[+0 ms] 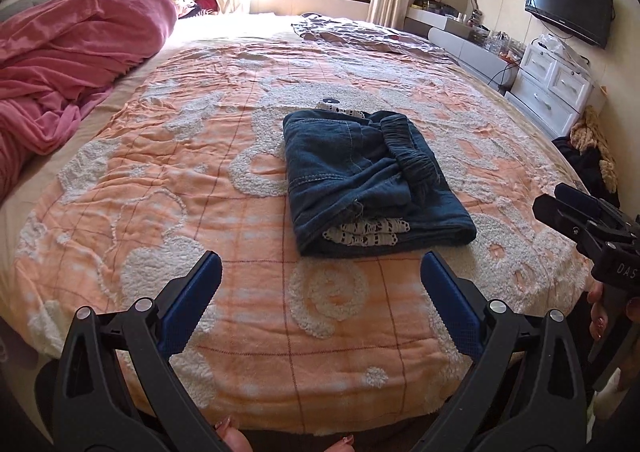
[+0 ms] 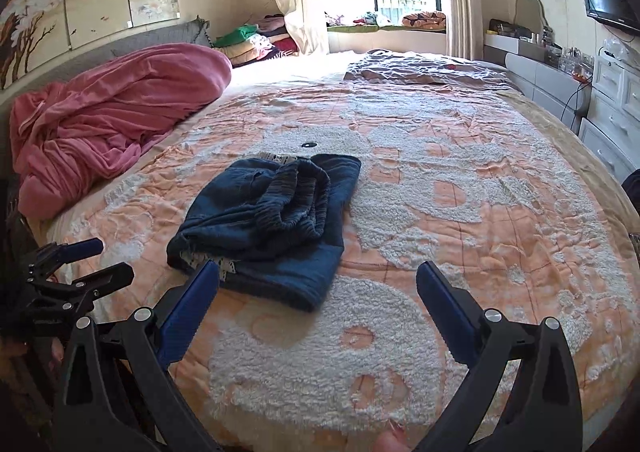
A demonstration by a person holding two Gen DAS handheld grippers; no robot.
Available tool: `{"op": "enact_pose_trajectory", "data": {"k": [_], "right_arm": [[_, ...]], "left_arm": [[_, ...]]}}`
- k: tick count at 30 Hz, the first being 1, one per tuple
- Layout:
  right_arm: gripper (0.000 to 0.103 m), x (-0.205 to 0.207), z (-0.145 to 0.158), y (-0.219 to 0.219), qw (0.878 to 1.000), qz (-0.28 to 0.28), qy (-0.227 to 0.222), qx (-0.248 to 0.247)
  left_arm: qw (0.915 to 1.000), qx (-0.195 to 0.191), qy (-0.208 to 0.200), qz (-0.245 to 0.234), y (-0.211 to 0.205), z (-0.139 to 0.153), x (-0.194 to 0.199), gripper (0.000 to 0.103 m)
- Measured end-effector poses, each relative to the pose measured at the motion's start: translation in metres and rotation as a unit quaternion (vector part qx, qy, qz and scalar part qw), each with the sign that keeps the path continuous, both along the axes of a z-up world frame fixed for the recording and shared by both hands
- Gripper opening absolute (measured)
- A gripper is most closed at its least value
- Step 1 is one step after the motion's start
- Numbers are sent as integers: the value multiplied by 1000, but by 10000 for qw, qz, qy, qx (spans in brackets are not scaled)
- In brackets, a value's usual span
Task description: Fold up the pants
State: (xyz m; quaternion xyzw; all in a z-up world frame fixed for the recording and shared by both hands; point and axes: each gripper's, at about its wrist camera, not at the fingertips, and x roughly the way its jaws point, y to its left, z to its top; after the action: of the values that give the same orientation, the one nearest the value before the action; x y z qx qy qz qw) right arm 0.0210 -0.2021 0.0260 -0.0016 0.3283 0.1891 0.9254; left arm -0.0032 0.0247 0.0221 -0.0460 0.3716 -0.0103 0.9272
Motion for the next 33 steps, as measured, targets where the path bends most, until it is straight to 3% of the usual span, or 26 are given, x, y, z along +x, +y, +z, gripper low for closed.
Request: {"op": "enact_pose_trajectory", "data": {"k": [15,33], "right_arm": [[98,-27,-47,-23,9989,-312,314,154],[98,-28,-59,-23,9991,-372,194,93]], "left_arm": [[9994,-183,248,166,-5,-39,-19,94],[9994,-172,266,144,-11,-51,-17,94]]}}
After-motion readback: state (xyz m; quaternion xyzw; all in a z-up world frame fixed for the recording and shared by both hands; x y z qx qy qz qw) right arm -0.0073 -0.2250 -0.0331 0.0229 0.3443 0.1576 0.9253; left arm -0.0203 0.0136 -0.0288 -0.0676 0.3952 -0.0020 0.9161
